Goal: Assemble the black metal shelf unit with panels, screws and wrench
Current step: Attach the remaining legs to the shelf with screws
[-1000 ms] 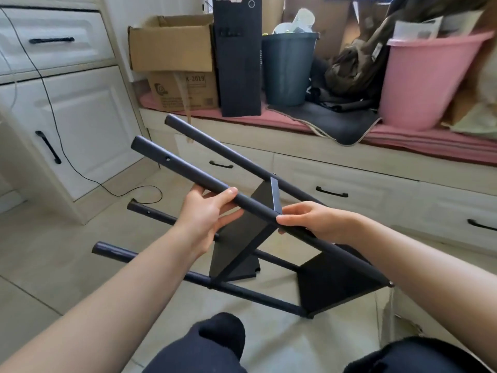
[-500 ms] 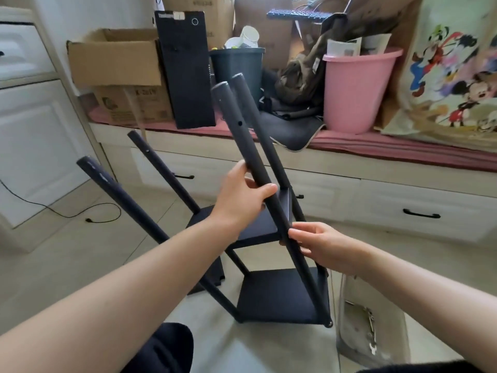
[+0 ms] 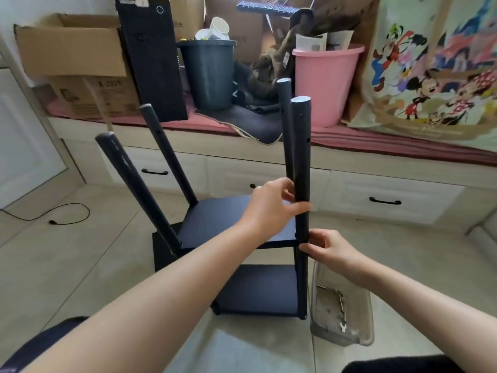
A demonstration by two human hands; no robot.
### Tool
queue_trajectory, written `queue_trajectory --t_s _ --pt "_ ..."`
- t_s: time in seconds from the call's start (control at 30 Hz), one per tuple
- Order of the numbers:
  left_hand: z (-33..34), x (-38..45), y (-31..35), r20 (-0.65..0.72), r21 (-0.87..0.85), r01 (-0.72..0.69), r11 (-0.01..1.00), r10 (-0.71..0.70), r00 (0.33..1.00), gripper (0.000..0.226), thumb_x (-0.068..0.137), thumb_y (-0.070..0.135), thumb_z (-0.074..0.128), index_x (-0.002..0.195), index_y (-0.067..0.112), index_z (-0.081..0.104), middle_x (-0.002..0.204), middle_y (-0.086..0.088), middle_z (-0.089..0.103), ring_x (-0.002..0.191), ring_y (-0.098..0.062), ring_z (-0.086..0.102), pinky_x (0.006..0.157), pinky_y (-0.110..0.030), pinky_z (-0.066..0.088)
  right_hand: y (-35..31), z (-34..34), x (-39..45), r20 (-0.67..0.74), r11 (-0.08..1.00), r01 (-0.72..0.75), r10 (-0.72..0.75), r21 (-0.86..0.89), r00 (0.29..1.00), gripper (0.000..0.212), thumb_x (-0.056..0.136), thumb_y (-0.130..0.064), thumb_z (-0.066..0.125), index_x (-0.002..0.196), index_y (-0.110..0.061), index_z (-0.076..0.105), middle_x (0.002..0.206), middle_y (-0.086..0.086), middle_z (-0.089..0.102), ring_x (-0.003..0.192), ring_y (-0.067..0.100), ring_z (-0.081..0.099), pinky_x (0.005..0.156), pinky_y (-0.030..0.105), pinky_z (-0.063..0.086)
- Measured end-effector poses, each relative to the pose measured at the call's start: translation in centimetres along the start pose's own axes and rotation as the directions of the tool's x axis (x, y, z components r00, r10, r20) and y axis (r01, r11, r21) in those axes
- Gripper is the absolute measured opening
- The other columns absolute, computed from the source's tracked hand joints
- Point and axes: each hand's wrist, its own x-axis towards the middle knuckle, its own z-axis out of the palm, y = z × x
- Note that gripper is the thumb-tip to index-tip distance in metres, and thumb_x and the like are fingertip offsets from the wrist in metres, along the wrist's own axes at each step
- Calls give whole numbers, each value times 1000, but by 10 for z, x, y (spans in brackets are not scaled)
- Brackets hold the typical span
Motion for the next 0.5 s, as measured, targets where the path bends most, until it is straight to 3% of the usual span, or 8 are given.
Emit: queue_trajectory --t_s 0.1,0.2,0.27,0.33,0.5 --pt "-10 -6 -31 211 276 50 960 -111 971 48 91 36 74 135 26 58 138 5 60 125 -15 57 101 -29 47 10 -10 0 27 999 -29 28 33 999 27 93 -3 63 119 -5 67 114 4 72 106 12 68 88 19 51" --pt "-13 -13 -62 358 613 -71 787 -197 913 70 95 31 69 156 29 33 163 5 31 150 -24 27 119 -41 30 16 -17 0 48 995 -60 57 75 997 28 90 -1 66 118 -6 68 113 1 73 105 10 69 87 19 53" --pt "-8 -15 -70 412 664 -80 743 -275 869 80 97 31 66 160 36 17 169 10 11 155 -31 7 122 -57 19 21 -20 2 66 988 -90 82 124 994 28 89 0 67 116 -6 68 111 2 74 104 12 70 85 20 54" --pt "-1 -15 -76 433 674 -77 735 -308 847 83 98 30 64 159 42 9 169 13 3 155 -34 1 119 -67 17 25 -21 2 80 980 -120 109 156 991 27 87 1 68 113 -8 69 108 2 75 101 14 71 83 21 56" --pt "9 -17 -90 470 715 -148 683 -312 826 85 100 31 60 159 44 1 169 13 -6 154 -36 -9 116 -71 10 31 -21 1 81 985 -154 148 73 986 25 81 2 75 104 -7 72 97 2 77 91 10 73 73 16 55"
